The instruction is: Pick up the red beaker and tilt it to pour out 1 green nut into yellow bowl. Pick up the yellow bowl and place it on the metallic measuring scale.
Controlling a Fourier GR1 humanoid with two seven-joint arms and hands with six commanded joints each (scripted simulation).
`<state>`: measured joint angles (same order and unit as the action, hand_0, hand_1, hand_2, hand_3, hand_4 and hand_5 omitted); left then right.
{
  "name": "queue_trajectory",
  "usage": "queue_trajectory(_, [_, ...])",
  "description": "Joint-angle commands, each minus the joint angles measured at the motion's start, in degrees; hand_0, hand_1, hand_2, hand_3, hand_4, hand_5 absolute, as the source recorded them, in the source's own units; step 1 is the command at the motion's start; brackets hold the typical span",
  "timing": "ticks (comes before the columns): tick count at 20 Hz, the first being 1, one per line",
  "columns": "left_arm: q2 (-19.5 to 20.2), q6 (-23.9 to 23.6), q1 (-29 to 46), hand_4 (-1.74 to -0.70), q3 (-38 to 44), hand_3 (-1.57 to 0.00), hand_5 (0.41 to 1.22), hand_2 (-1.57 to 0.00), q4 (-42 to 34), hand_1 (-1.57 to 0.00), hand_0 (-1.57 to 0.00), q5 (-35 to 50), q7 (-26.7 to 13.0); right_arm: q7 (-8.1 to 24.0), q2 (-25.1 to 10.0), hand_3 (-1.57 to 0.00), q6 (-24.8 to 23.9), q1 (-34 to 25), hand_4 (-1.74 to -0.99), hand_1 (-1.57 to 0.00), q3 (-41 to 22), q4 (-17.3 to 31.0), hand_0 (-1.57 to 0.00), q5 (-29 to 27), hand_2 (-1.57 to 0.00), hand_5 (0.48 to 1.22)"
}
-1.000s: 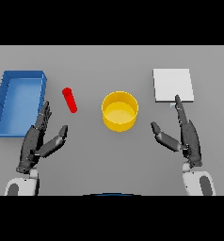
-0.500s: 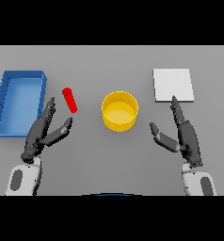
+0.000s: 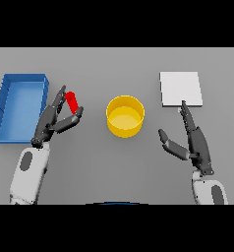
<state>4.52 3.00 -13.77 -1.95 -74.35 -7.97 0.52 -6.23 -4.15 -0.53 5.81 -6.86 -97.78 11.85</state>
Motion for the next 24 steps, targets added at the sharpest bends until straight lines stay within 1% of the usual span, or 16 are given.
queue_trajectory(1, [0.1, -0.5, -1.1, -1.20, 0.1, 0.00, 0.651, 0.00, 1.3, 0.00, 0.00, -0.6, 0.2, 0.6, 1.0, 0.00, -0.1, 0.1, -1.222, 0.00, -0.7, -0.4, 0.00, 0.0, 0.00, 0.627])
queue_trajectory(2, [-0.1, -1.3, -2.2, -1.20, -0.1, 0.00, 0.654, 0.00, 2.0, 0.00, 0.00, -1.4, 0.1, 1.1, 1.0, 0.00, 0.1, -0.5, -1.229, 0.00, -0.2, 0.0, 0.00, -0.7, 0.00, 0.628])
queue_trajectory(4, [-0.3, -2.1, -4.6, -1.20, 0.2, 0.00, 0.661, 0.00, 5.7, 0.00, 0.00, -2.5, -0.3, 0.2, 0.7, 0.00, 0.1, 0.4, -1.226, 0.00, -0.2, -0.4, 0.00, -0.5, 0.00, 0.631])
queue_trajectory(6, [-0.4, -2.8, -6.6, -1.20, 0.8, 0.00, 0.664, 0.00, 8.1, 0.00, 0.00, -2.7, 0.3, 1.2, 0.6, 0.00, 0.4, -0.2, -1.233, 0.00, 0.3, -0.2, 0.00, -1.3, 0.00, 0.634])
queue_trajectory(8, [-0.9, -3.5, -8.0, -1.20, 1.1, 0.00, 0.671, 0.00, 10.7, 0.00, 0.00, -3.0, 1.0, 0.0, 0.4, 0.00, 0.4, 0.9, -1.238, 0.00, 0.0, -0.5, 0.00, -0.8, 0.00, 0.638])
queue_trajectory(9, [-1.1, -3.9, -9.0, -1.21, 1.5, 0.00, 0.673, 0.00, 12.2, 0.00, 0.00, -3.0, 1.6, 0.3, 0.2, 0.00, 0.4, 1.0, -1.240, 0.00, 0.1, -1.1, 0.00, -0.9, 0.00, 0.639])
queue_trajectory(12, [-2.1, -4.4, -11.0, -1.25, 2.9, 0.00, 0.695, 0.00, 15.8, 0.00, 0.00, -2.0, 4.5, 1.6, 0.3, 0.00, 0.1, 1.0, -1.245, 0.00, 0.2, -1.4, 0.00, -0.8, 0.00, 0.642])
queue_trajectory(13, [-2.5, -4.6, -11.8, -1.27, 4.1, 0.00, 0.700, 0.00, 16.8, 0.00, 0.00, -0.9, 6.4, 1.8, 0.3, 0.00, 0.3, 0.5, -1.244, 0.00, 0.4, -1.3, 0.00, -1.3, 0.00, 0.643])
queue_trajectory(16, [-3.4, -5.1, -14.1, -1.33, 6.0, -0.04, 0.738, -0.05, 22.0, -0.01, 0.00, 0.2, 9.4, 1.4, 0.1, 0.00, 0.6, 1.2, -1.244, 0.00, 0.5, -1.6, 0.00, -1.7, 0.00, 0.644])
queue_trajectory(18, [-4.2, -5.8, -14.7, -1.40, 6.9, -0.25, 0.787, -0.29, 23.3, -0.23, -0.21, 0.9, 11.5, 1.1, 0.2, 0.00, 0.3, 1.3, -1.240, 0.00, 0.2, -1.7, 0.00, -1.0, 0.00, 0.645])
queue_trajectory(19, [-4.7, -7.0, -15.0, -1.41, 7.0, -0.52, 0.874, -0.46, 23.6, -0.41, -0.38, 0.6, 11.7, 1.9, -0.2, 0.00, 0.3, 0.6, -1.236, 0.00, 0.6, -1.6, 0.00, -1.2, 0.00, 0.647])
queue_trajectory(20, [-5.0, -8.9, -15.4, -1.47, 7.1, -0.73, 0.943, -0.66, 24.8, -0.59, -0.55, -0.3, 11.6, 1.8, 0.2, 0.00, 0.0, 1.0, -1.237, 0.00, 0.4, -1.7, 0.00, -1.0, 0.00, 0.648])
queue_trajectory(21, [-5.1, -10.2, -15.4, -1.52, 6.3, -0.88, 0.999, -0.84, 24.9, -0.78, -0.76, -1.9, 11.5, 1.9, 0.2, 0.00, 0.3, 0.7, -1.239, 0.00, 0.6, -1.5, 0.00, -1.6, 0.00, 0.648])
queue_trajectory(22, [-5.1, -11.0, -16.0, -1.56, 5.7, -0.98, 1.043, -0.99, 25.2, -0.94, -0.92, -3.3, 11.2, 1.4, 0.3, 0.00, 0.1, 0.8, -1.239, 0.00, 0.6, -1.6, 0.00, -1.3, 0.00, 0.648])
queue_trajectory(23, [-4.9, -11.4, -16.1, -1.59, 5.1, -1.06, 1.079, -1.11, 24.9, -1.07, -1.05, -4.0, 10.6, 2.2, 0.2, 0.00, 0.0, 0.4, -1.239, 0.00, 0.7, -1.6, 0.00, -1.4, 0.00, 0.648])
queue_trajectory(24, [-4.3, -10.8, -15.7, -1.62, 5.0, -1.11, 1.107, -1.20, 24.4, -1.17, -1.15, -3.7, 11.1, 1.7, 0.1, 0.00, -0.1, 0.5, -1.241, 0.00, 0.6, -1.9, 0.00, -1.1, 0.00, 0.650])
